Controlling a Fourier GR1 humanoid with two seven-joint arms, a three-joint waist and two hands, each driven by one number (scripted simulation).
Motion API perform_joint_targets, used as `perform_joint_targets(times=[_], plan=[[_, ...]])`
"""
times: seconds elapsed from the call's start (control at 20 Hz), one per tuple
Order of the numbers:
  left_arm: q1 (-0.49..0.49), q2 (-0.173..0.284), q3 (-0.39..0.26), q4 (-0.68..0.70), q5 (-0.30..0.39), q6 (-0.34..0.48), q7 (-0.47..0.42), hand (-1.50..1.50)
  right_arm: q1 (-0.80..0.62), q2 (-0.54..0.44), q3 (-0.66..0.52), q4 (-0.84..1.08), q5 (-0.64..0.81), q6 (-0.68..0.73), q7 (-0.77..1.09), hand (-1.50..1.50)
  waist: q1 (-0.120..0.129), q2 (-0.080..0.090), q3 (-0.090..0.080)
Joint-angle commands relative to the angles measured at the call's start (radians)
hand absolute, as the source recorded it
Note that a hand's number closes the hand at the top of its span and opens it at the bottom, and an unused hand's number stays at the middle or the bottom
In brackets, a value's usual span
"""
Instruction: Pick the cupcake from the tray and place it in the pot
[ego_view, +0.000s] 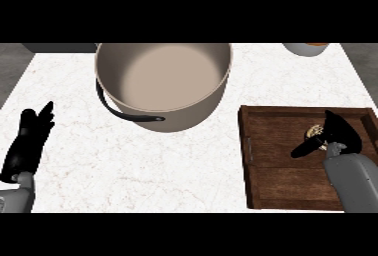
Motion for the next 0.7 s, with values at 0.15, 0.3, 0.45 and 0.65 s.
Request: perform_joint_targets(times=[0.15,0.3,0.45,0.65], plan=[[-0.024,-0.021,0.042,0.059,-0.021,-0.029,-0.046,0.00,-0.036,0.000,-0.066,0.100,0.013,0.006,-0.079,-1.50,-0.001,0.001,0.000],[0.017,-0.054,0.021,-0.039,-0.053,0.000,0.002,0.00,-0.044,0.001,-0.078,0.101,0.012,0.004,-0.114,1.50,0.000,0.000,0.000],[-0.075,-0.040,0.051,0.113,-0.028,-0.020,-0.046,0.00,-0.002,-0.002,-0.005,0.041,0.102,-0.042,-0.120,1.50,-0.005,0.001,0.000],[0.006,-0.041,0.046,0.032,-0.045,-0.027,-0.041,0.00,-0.065,-0.036,-0.013,0.165,0.160,-0.084,-0.206,1.50,0.003,0.001,0.000]])
